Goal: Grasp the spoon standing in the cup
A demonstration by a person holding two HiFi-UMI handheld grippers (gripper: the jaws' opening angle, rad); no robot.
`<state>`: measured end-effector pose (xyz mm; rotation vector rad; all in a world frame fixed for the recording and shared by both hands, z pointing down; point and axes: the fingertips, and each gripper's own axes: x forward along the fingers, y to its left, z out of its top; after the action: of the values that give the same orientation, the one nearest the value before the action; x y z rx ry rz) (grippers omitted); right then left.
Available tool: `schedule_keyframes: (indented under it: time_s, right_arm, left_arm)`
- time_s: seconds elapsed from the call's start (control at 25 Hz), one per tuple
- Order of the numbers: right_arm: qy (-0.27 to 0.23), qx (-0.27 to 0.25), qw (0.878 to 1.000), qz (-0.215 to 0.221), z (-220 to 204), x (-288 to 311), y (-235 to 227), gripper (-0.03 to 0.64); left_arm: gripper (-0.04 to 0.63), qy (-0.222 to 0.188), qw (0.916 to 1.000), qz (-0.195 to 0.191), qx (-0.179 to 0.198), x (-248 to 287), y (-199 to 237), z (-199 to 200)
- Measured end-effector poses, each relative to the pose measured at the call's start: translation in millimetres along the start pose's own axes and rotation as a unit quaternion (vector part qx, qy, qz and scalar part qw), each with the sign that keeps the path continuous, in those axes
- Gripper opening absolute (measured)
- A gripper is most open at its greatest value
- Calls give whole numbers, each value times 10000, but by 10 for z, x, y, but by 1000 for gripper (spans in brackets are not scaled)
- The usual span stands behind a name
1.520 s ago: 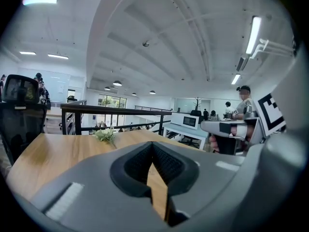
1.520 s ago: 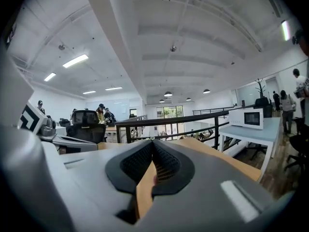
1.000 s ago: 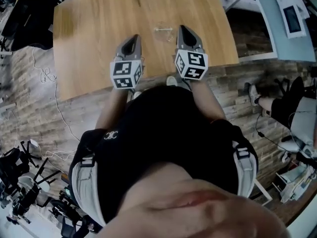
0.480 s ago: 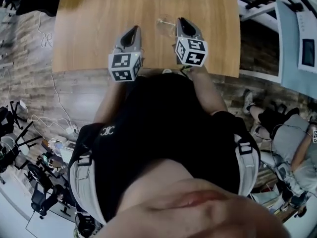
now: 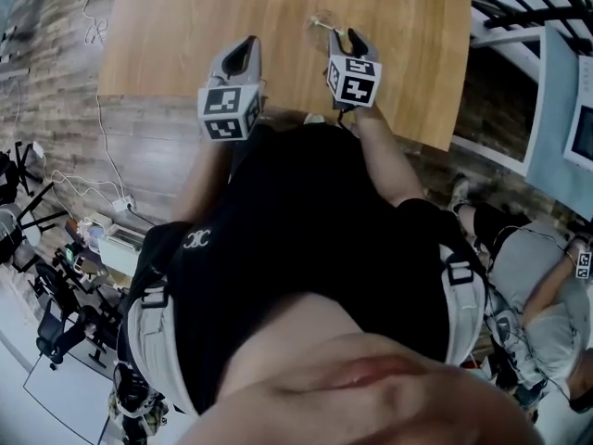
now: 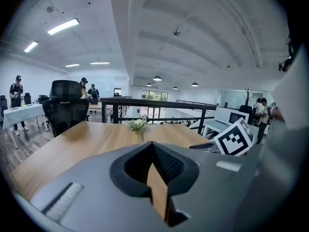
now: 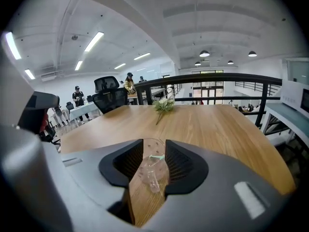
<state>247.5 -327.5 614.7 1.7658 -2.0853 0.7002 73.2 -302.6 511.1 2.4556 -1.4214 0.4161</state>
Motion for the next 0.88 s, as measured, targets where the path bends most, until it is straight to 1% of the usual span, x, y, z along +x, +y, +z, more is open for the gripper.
schedule_keyframes:
  time_s: [0.16, 0.28, 0.36, 0.4, 0.44, 0.52, 0.56, 0.76, 0.88]
  right_arm:
    - [278, 182, 9994, -14, -155, 124, -85, 121]
    - [440, 368, 9982, -152, -227, 166, -154, 114]
    - [461, 532, 9971, -294, -248, 193, -204, 54]
    - [458, 606, 9966, -311, -255, 214, -212, 48]
    - [460, 675, 9962, -294, -263, 235, -210, 46]
    - [453, 765, 9957, -250, -267, 249, -194, 16]
    - [441, 782, 9957, -233, -259, 236, -180, 12]
    - [302, 801, 9963, -3, -186, 178, -75, 8]
    - [144, 713, 9973, 137, -80, 130, -12, 8]
  left_arm:
    - [12, 53, 9999, 100, 113, -64, -25, -44]
    - [12, 116, 9996, 194, 160, -155, 0, -93]
    - [12, 165, 9995, 246, 148, -192, 54, -129]
    - [11, 182, 9994, 270, 143, -203, 88, -147]
    - [12, 194, 9993, 294, 138, -210, 122, -163]
    - [12, 201, 9992, 335, 119, -231, 170, -183]
    - [12, 199, 9991, 347, 108, -248, 181, -181]
    - [12, 166, 9994, 290, 86, -249, 192, -167]
    - [12, 117, 9996, 232, 88, -203, 177, -145]
